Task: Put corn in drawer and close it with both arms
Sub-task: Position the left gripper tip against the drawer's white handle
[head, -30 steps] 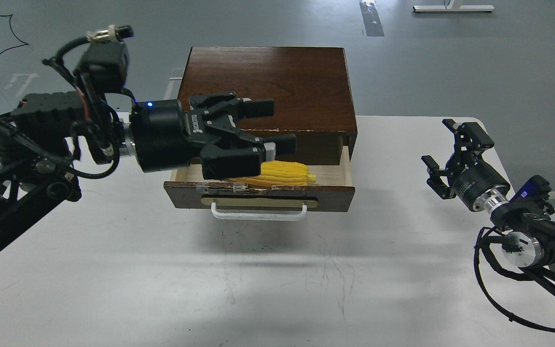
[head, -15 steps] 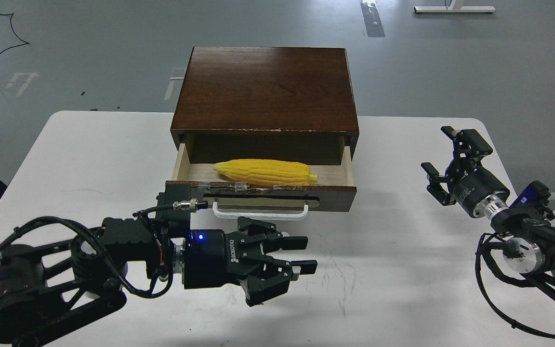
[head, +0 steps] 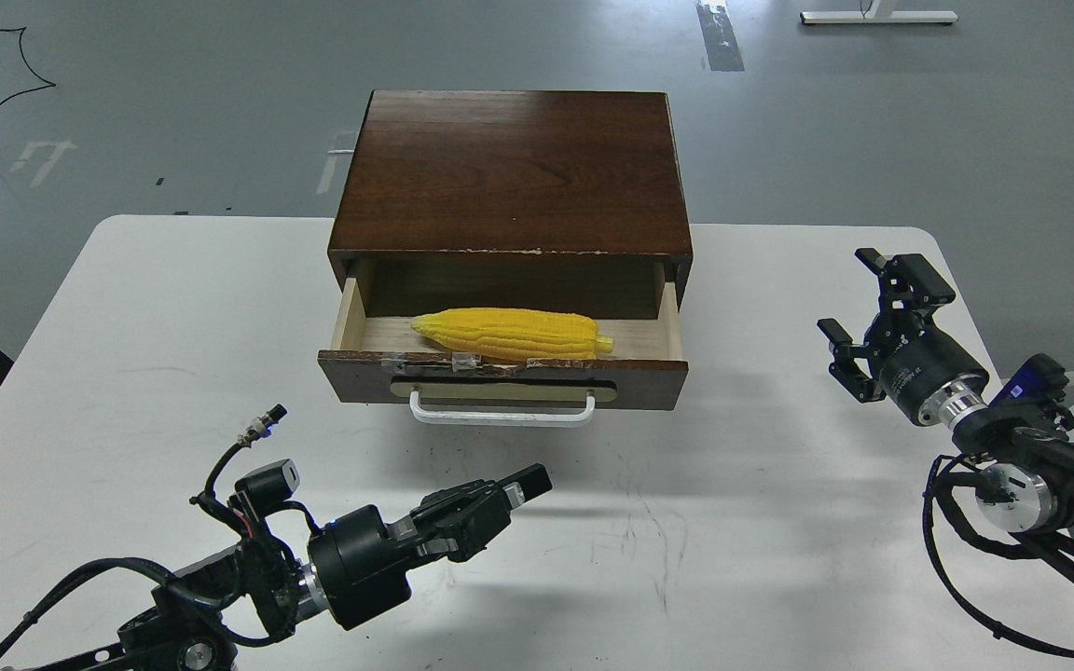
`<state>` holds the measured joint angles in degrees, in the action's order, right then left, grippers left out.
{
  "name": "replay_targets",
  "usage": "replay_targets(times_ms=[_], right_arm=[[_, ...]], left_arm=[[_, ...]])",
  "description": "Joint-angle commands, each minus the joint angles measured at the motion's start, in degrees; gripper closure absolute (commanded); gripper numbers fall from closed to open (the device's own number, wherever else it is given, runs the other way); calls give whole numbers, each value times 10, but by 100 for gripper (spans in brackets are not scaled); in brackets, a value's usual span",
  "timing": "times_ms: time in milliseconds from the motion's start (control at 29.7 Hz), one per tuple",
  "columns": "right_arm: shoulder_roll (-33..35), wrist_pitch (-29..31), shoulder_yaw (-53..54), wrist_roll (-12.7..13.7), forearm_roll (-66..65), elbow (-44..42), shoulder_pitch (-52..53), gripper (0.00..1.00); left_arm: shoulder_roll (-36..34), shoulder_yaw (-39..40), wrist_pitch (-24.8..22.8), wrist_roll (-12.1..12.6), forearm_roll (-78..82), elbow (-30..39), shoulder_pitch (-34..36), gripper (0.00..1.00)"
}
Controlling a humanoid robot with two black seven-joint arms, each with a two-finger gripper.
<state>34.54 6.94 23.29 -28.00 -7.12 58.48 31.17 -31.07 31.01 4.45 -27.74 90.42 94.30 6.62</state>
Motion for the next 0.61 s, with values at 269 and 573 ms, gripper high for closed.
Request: replay_targets(times_ms=[269, 573], right_arm=[[2, 0, -2, 0, 0, 1, -1, 0], [3, 0, -2, 0, 0, 1, -1, 0]], left_arm=[[36, 24, 15, 22, -20, -72, 0, 100], [35, 26, 13, 20, -30, -72, 1, 100]])
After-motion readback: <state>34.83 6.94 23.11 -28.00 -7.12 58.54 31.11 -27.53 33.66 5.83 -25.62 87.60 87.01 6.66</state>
